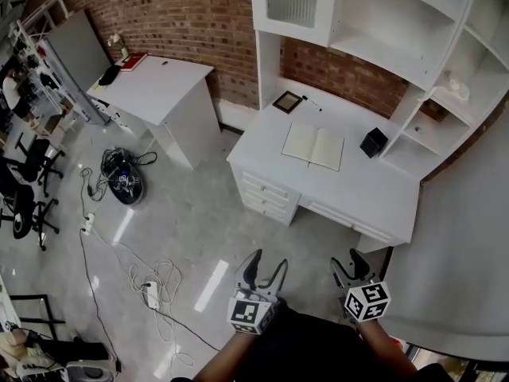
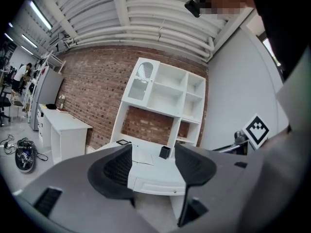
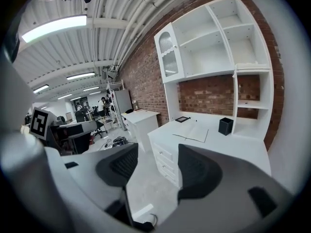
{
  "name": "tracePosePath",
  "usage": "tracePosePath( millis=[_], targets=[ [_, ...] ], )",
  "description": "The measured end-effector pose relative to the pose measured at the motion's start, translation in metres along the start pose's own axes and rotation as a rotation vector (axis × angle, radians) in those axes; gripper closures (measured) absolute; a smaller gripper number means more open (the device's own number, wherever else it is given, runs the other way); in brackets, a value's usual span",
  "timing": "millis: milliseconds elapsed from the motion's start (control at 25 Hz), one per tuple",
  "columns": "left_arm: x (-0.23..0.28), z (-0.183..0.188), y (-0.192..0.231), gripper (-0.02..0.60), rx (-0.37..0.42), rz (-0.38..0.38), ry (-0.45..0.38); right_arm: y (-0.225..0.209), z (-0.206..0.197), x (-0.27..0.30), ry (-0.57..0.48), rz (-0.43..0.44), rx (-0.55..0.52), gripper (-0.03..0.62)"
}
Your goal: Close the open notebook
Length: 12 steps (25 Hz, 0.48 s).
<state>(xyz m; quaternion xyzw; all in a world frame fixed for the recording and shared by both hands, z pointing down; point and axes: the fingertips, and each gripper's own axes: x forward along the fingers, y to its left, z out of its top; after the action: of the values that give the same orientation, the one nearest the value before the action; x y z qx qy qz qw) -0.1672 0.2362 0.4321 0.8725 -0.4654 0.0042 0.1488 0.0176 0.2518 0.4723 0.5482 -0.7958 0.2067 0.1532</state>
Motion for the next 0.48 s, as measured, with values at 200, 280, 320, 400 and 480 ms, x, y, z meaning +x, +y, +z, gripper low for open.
tracePosePath(
  millis=[200, 280, 320, 400, 480],
  targets=[
    [0.019, 0.018, 0.057, 0.327, 0.007, -0.002, 0.001, 0.017, 0.015, 0.055, 0.027, -0.014, 0.017, 0.349],
    [0.023, 0.02, 0.08, 0.327, -0.002, 0.001, 0.0, 0.026, 0.016, 0.073, 0.047, -0.009, 0.0, 0.347],
    [0.026, 0.02, 0.091, 0.327, -0.011, 0.003, 0.001, 0.031, 0.017, 0.082, 0.058, -0.002, -0.013, 0.344],
    [0.03, 0.017, 0.111, 0.327, -0.027, 0.009, 0.007, 0.039, 0.02, 0.094, 0.075, 0.009, -0.037, 0.332],
    [0.034, 0.017, 0.127, 0.327, -0.03, 0.017, 0.01, 0.044, 0.023, 0.102, 0.083, 0.007, -0.045, 0.332]
  ],
)
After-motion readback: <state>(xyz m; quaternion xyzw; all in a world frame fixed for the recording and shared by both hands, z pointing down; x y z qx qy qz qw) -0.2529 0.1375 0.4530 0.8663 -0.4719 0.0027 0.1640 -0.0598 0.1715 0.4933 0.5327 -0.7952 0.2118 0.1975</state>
